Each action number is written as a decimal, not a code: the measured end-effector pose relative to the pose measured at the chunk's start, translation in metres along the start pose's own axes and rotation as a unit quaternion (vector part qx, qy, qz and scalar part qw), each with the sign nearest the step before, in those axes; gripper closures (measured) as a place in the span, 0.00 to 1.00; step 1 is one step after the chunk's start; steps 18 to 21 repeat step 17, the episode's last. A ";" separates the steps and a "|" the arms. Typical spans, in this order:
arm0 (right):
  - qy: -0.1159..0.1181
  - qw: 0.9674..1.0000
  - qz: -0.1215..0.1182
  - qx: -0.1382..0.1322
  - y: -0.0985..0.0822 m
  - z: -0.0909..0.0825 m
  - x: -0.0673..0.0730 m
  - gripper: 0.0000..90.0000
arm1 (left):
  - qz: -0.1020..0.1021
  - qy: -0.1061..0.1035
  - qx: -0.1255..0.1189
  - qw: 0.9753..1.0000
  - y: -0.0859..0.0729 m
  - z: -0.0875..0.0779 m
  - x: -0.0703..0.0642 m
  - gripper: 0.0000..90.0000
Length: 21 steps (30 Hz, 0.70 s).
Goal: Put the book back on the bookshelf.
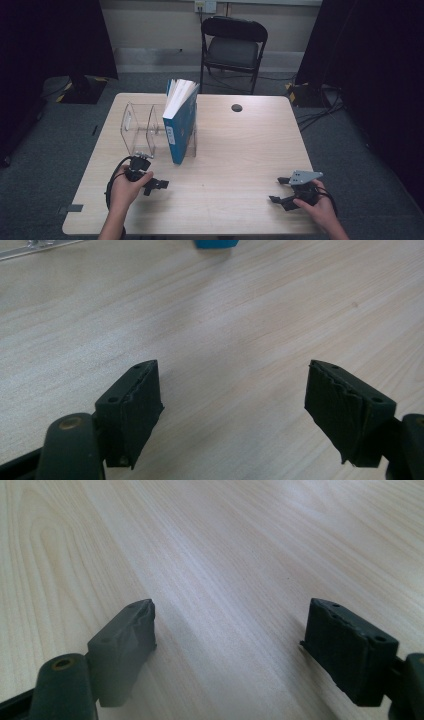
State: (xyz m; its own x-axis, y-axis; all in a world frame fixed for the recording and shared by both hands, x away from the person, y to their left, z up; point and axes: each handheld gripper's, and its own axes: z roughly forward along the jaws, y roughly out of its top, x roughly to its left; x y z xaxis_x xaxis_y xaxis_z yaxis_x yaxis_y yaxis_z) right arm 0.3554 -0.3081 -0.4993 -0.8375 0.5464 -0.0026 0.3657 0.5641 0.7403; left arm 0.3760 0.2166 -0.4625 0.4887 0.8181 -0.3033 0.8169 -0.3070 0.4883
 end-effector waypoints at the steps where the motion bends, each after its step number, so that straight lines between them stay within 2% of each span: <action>1: 0.001 1.000 0.000 0.000 0.000 0.000 0.000 0.22 | 0.001 0.004 0.000 1.000 -0.001 0.001 0.000 0.24; 6: 0.002 1.000 -0.001 0.001 0.000 0.000 -0.001 0.22 | 0.012 0.011 0.008 1.000 -0.007 0.008 -0.001 0.23; 13: 0.002 1.000 -0.001 0.001 0.000 0.000 -0.001 0.22 | 0.029 0.011 -0.007 0.999 -0.010 0.010 -0.003 0.19; 15: 0.002 1.000 -0.002 0.001 0.000 0.000 -0.001 0.22 | 0.043 0.013 -0.016 0.999 -0.012 0.011 -0.004 0.18; 16: 0.006 1.000 -0.002 0.000 0.000 0.000 -0.001 0.21 | 0.057 0.015 -0.021 0.998 -0.013 0.013 -0.005 0.17; 21: 0.004 1.000 -0.005 0.001 0.001 0.001 -0.001 0.21 | 0.057 0.015 -0.021 0.998 -0.013 0.013 -0.005 0.17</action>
